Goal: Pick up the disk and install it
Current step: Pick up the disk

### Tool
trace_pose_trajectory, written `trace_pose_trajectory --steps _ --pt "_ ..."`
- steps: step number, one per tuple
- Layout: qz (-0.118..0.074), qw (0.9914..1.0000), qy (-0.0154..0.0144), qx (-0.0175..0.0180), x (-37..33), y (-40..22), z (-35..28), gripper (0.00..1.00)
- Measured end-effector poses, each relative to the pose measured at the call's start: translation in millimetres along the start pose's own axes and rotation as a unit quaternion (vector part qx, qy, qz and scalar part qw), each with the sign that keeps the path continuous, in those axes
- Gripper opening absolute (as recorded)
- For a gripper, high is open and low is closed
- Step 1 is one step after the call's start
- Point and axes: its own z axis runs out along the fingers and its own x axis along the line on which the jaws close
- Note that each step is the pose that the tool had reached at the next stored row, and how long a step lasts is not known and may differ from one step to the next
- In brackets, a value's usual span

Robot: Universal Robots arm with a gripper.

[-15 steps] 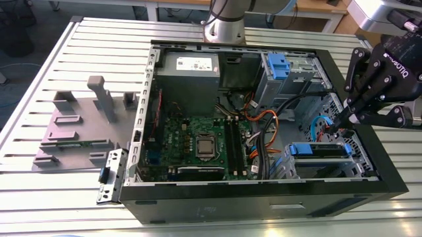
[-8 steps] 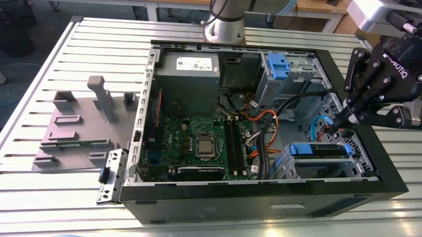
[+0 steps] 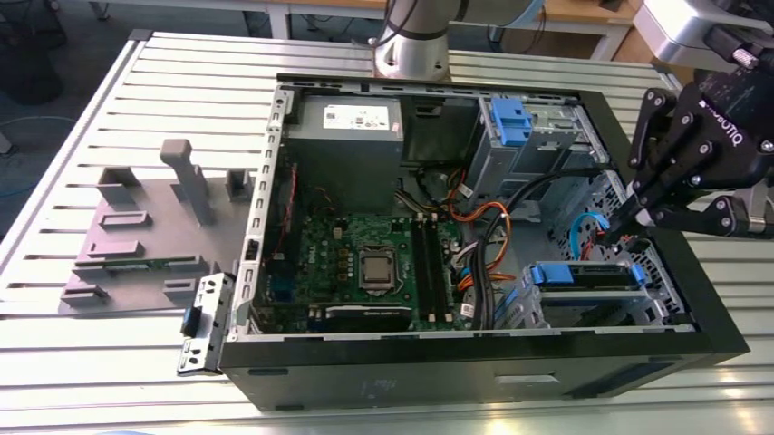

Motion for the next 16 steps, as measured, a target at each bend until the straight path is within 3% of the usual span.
trace_pose_trajectory --steps 16 --pt "0.000 1.00000 -0.0001 0.0000 0.1 -0.3 7.3 0.11"
